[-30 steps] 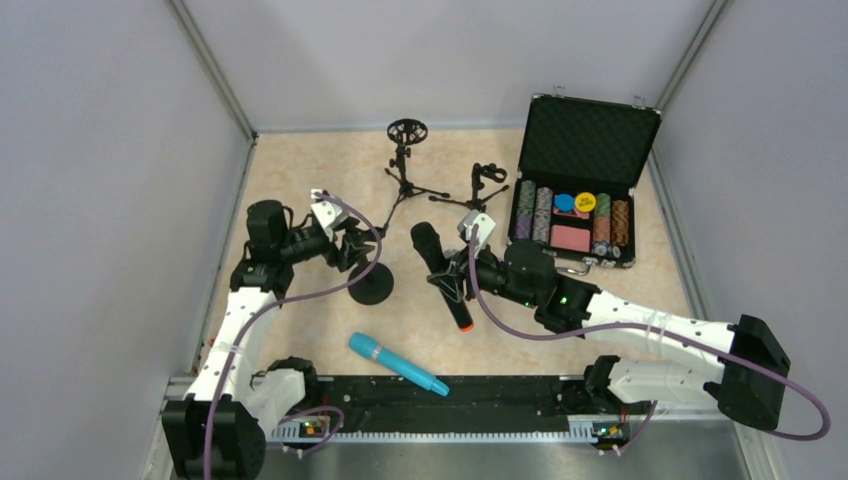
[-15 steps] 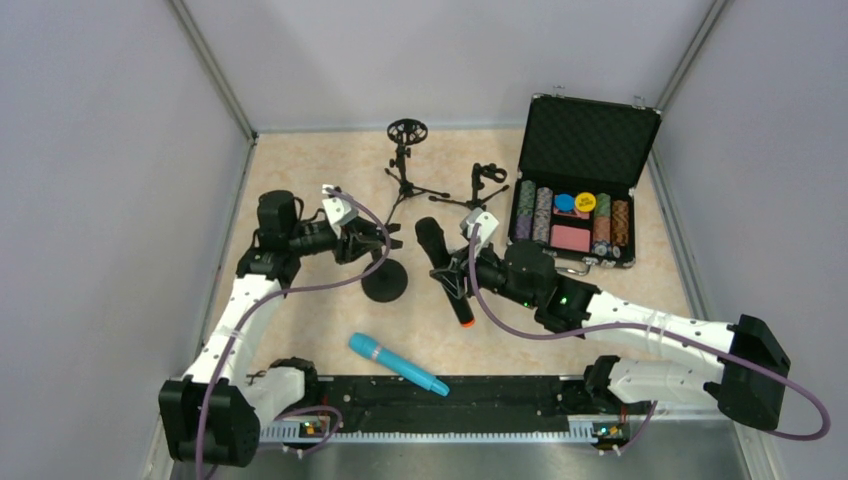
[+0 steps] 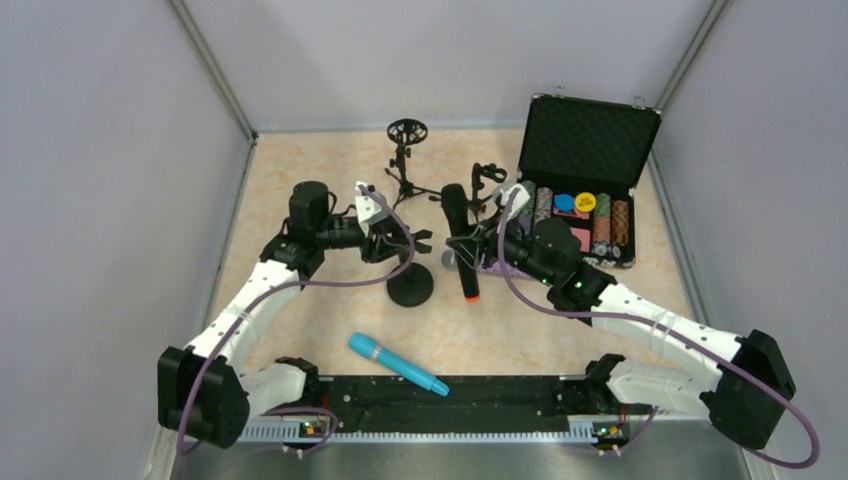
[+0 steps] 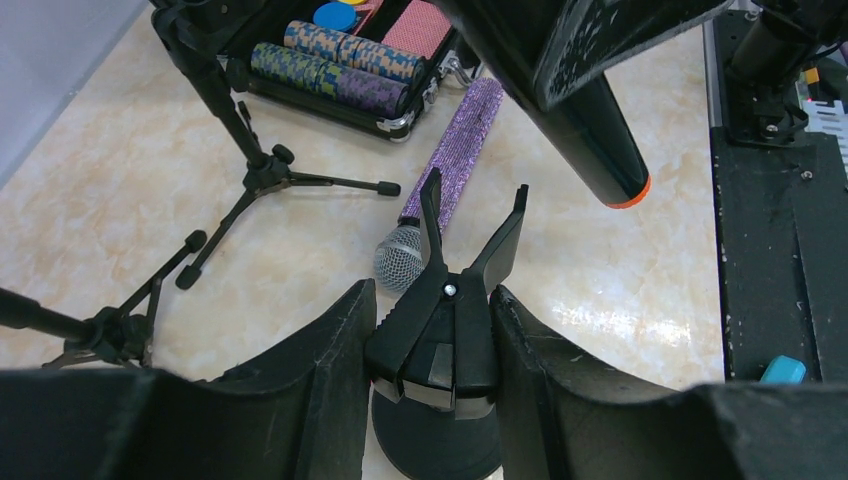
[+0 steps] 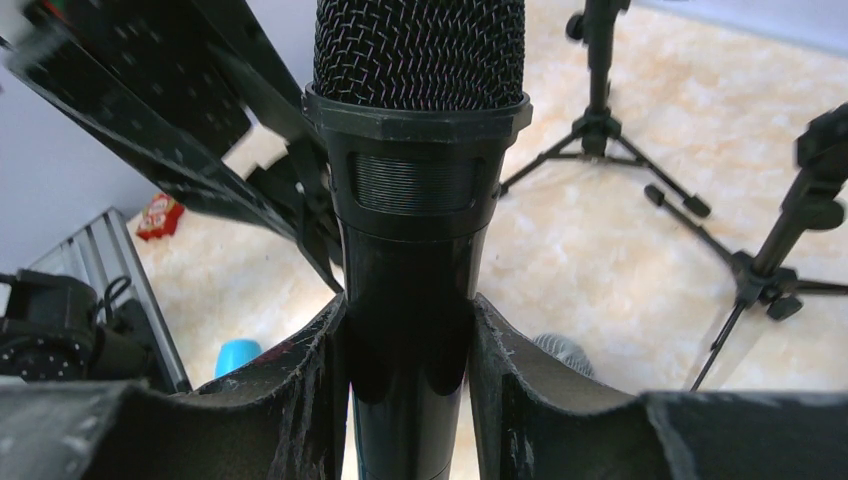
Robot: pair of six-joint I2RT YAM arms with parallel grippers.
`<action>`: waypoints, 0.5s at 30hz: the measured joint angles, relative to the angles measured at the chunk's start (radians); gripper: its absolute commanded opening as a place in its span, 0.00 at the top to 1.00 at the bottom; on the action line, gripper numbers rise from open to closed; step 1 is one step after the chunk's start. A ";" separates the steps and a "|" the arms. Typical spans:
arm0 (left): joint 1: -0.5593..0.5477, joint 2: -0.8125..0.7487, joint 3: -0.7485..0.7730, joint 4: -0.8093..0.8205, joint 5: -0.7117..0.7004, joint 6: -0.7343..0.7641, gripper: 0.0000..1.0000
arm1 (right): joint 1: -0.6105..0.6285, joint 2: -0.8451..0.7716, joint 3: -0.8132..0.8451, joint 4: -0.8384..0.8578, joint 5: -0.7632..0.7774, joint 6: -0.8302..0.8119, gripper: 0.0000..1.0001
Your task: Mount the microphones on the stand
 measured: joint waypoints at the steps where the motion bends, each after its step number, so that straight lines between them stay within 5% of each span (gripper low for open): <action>1: -0.008 0.012 0.000 0.014 -0.004 -0.011 1.00 | -0.012 -0.008 -0.001 0.011 -0.008 0.003 1.00; 10: -0.082 0.079 0.000 0.112 -0.001 -0.054 0.99 | -0.085 -0.084 -0.041 0.116 -0.033 0.009 1.00; 15: -0.094 0.099 0.004 0.123 0.017 -0.051 0.50 | -0.086 -0.098 -0.083 0.154 -0.037 -0.009 1.00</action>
